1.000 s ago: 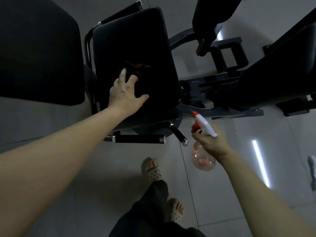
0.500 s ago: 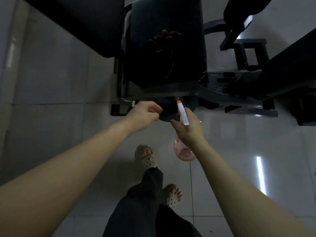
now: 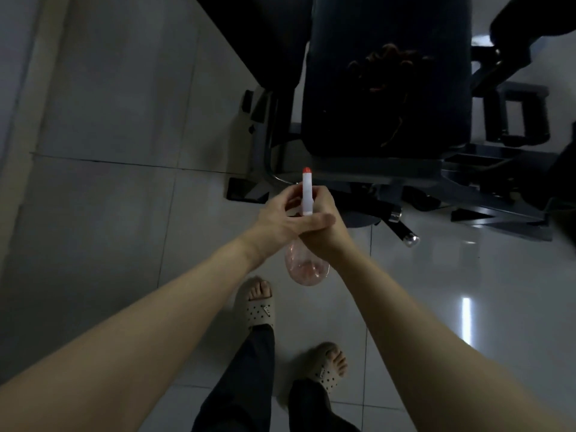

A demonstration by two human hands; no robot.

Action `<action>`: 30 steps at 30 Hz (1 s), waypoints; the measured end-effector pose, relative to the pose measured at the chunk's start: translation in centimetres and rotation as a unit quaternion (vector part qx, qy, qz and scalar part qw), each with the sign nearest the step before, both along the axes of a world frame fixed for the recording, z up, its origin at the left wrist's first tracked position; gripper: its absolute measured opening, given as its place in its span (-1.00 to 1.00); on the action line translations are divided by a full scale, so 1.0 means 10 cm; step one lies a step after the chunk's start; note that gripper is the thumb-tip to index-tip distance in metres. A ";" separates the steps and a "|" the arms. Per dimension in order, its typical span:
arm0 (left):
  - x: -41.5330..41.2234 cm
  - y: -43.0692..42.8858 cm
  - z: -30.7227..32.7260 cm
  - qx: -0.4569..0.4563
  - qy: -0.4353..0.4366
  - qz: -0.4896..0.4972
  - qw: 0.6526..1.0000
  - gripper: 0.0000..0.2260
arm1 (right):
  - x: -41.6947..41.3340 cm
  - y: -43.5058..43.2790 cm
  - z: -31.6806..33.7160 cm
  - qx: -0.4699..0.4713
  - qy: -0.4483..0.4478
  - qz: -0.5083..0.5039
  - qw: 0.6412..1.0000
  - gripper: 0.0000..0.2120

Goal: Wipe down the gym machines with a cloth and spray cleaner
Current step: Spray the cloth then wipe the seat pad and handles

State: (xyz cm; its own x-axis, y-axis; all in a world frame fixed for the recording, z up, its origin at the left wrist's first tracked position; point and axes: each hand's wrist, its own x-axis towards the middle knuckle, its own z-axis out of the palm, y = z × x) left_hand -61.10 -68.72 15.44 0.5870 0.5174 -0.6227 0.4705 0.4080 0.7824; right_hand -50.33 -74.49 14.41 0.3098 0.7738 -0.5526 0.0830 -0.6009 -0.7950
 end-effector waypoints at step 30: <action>-0.02 1.18 0.02 0.001 0.037 0.036 0.999 -0.53 | 0.55 0.39 0.51 -0.060 -0.010 0.039 0.997 -0.66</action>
State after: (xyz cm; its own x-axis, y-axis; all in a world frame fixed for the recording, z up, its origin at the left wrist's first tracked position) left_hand -61.27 -56.95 15.61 0.5001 0.5587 -0.6616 0.4964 0.4410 0.7477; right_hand -44.80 -70.64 19.47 0.2631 0.7249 -0.6367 0.1474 -0.6824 -0.7160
